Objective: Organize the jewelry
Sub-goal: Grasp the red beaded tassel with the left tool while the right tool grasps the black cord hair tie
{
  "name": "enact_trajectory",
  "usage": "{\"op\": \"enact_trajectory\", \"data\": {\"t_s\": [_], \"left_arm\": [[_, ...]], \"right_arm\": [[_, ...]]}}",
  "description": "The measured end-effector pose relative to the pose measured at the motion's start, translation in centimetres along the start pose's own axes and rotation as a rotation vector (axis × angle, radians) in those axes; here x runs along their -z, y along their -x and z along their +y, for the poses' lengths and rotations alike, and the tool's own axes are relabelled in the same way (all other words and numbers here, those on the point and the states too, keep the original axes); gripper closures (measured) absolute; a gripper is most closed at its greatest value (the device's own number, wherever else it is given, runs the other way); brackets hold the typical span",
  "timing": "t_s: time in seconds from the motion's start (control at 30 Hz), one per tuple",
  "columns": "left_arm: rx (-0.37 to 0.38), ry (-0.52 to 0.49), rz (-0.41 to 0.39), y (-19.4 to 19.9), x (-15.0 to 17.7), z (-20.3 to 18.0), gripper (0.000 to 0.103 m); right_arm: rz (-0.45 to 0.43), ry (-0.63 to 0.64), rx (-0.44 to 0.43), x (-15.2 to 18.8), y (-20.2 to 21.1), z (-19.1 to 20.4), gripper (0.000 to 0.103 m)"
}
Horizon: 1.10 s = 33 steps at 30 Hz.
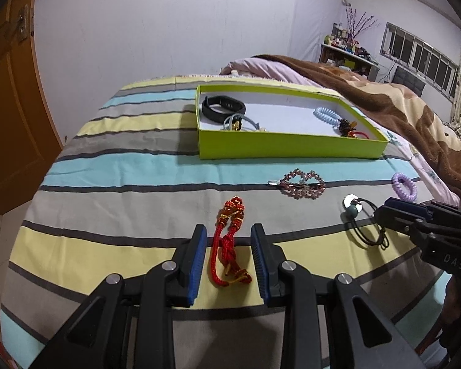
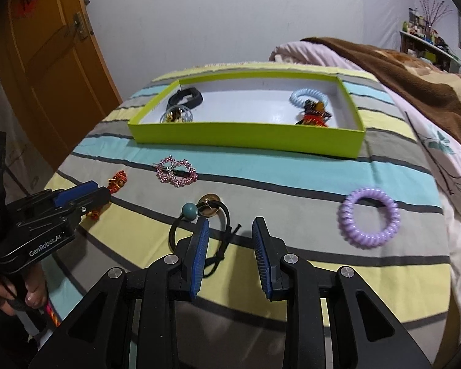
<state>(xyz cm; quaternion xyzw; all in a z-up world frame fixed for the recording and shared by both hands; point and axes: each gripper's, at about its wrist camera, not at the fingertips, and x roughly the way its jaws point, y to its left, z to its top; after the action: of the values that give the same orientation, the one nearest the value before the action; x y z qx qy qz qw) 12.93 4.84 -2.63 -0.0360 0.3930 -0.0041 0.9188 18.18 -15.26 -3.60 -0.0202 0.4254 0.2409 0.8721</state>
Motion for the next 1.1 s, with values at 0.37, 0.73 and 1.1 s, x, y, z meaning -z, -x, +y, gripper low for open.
{"op": "enact_trajectory", "data": {"t_s": [0.37, 0.73, 1.1], "left_arm": [[-0.038, -0.046, 0.011, -0.5, 0.0, -0.8, 0.09], [0.02, -0.045, -0.053, 2.6, 0.5, -1.5, 0.092], [0.042, -0.047, -0.117, 5.5, -0.3, -2.8, 0.092]], "right_arm": [[0.012, 0.07, 0.049, -0.1, -0.5, 1.1, 0.1], [-0.077, 0.042, 0.032, 0.4, 3.6, 1.0, 0.1], [-0.154, 0.045, 0.031, 0.1, 7.2, 1.0, 0.1]]}}
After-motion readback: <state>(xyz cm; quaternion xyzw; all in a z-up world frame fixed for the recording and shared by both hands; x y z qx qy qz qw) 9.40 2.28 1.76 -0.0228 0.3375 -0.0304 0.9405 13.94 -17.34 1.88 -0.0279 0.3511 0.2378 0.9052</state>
